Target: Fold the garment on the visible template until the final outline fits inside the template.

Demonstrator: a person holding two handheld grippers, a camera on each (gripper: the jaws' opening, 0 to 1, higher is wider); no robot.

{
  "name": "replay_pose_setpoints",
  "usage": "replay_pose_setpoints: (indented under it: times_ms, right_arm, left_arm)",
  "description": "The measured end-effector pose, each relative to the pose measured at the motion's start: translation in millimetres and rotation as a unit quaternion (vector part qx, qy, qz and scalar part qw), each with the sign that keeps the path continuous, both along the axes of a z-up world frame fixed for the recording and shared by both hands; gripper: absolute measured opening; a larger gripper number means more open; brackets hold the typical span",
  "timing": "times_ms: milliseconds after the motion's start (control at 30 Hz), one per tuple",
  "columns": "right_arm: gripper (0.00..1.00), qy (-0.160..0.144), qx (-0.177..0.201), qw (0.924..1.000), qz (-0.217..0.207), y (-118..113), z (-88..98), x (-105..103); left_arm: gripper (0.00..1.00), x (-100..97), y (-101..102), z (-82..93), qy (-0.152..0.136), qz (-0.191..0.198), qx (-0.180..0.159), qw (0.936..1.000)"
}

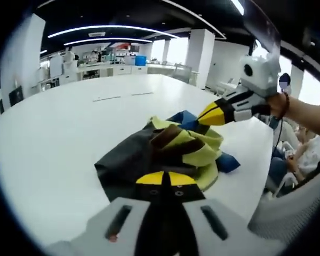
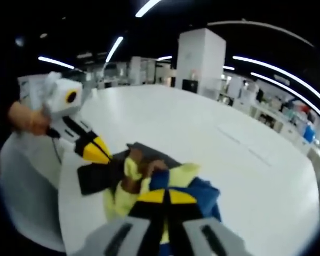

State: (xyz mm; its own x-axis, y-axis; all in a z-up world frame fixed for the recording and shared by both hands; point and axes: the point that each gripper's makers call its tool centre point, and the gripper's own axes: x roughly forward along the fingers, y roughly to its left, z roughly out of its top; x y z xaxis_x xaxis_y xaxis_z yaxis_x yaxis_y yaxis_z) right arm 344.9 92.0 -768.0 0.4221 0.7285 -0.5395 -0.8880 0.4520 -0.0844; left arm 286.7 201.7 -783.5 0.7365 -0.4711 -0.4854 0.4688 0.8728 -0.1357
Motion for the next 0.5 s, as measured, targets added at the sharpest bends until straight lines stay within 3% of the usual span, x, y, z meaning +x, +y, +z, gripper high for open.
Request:
replay_pose_setpoints:
  times_ms: [500]
  right_arm:
    - [0.00,-0.045,0.013,0.9981,-0.040,-23.2,47.0,31.2]
  left_arm:
    - [0.00,36.1,35.3,61.7,-0.057,0.046,0.005,0.9973]
